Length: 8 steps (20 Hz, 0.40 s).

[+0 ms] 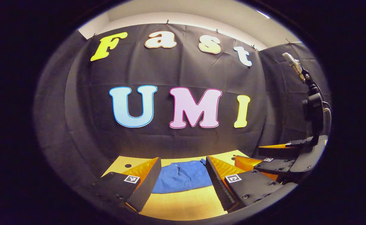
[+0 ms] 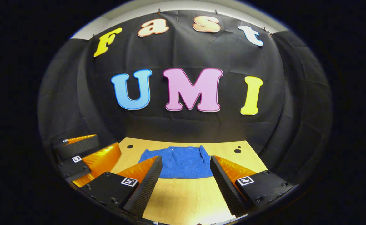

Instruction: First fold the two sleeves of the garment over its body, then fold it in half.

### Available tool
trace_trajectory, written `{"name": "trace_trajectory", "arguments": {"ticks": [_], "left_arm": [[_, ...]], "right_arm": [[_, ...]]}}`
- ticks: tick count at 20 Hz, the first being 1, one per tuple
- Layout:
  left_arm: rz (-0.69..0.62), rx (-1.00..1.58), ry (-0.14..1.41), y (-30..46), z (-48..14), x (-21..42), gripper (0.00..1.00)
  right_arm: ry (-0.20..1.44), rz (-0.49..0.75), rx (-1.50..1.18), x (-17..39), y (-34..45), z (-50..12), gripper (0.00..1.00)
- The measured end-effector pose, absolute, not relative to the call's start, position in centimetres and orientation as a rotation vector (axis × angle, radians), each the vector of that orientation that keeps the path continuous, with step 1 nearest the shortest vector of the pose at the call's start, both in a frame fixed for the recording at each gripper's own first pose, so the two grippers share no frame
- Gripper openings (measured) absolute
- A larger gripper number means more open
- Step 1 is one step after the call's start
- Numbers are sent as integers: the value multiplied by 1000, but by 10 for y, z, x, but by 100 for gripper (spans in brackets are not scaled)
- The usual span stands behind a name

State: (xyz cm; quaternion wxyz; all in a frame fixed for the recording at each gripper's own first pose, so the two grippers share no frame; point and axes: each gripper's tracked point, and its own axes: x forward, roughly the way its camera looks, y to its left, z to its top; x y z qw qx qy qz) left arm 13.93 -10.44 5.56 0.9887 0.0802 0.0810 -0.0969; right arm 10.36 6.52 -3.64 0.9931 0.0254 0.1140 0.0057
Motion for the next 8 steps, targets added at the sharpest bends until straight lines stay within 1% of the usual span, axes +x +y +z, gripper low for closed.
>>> {"name": "trace_trajectory", "arguments": {"ticks": [1,3,5,8], "left_arm": [[-183,169,162,-99,59,129,82],[-168,173,130,-97,72,116,80],[-147,177,101,-93,82,109,83],[-131,198,85,-93,85,106,80]], "right_arm": [[216,21,53,95,69,-30,98],[182,24,53,79,70,-17,98],[146,28,59,70,73,-8,98],[101,30,67,61,70,6,98]]}}
